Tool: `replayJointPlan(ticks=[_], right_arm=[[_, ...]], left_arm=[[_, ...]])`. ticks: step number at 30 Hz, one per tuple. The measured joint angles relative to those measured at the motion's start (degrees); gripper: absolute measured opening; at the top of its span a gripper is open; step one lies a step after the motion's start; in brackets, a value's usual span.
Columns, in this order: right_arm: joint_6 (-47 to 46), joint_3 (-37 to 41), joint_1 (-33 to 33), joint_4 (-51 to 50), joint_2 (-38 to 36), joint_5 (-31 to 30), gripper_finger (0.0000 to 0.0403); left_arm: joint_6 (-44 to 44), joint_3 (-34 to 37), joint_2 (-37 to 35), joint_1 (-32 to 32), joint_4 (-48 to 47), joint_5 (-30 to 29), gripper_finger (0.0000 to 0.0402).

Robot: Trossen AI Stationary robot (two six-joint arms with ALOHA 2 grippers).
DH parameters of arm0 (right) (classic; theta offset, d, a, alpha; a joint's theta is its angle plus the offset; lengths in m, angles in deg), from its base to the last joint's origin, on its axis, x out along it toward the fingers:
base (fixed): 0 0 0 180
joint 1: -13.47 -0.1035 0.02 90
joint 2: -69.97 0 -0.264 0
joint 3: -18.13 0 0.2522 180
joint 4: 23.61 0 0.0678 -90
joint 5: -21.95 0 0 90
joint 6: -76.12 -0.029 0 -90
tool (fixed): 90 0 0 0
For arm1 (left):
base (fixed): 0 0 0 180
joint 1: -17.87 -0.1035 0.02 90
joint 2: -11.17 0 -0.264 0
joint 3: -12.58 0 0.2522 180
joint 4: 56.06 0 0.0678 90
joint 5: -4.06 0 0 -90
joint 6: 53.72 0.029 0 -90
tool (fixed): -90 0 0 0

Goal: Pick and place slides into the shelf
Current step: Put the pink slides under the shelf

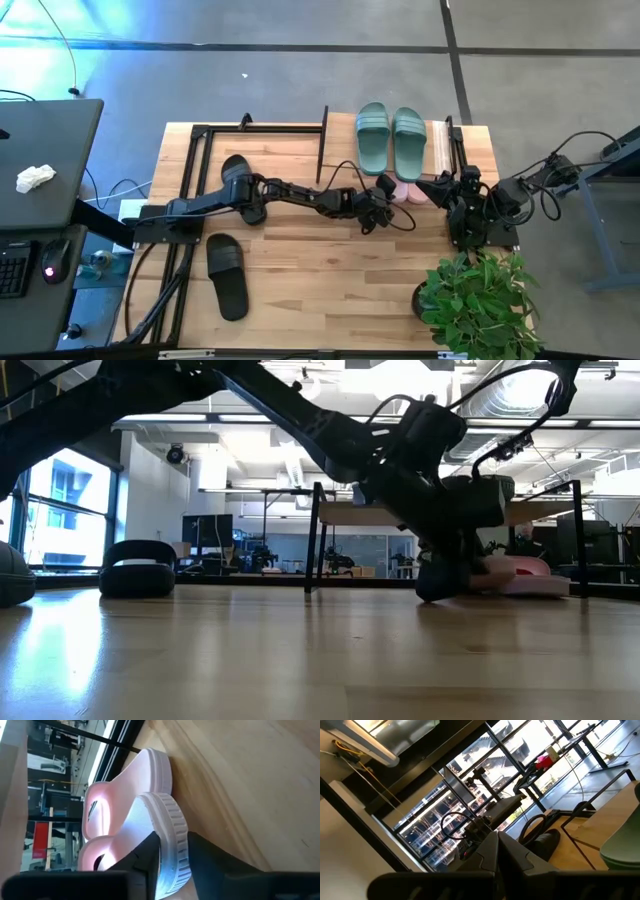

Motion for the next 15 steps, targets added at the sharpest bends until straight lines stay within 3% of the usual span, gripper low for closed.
replayJointPlan(ticks=[15], right_arm=[[-0.25,0.00,0.00,-0.07,0.00,-0.02,0.0000]], left_arm=[[-1.16,0.00,0.10,0.02,-0.47,-1.18,0.0199]])
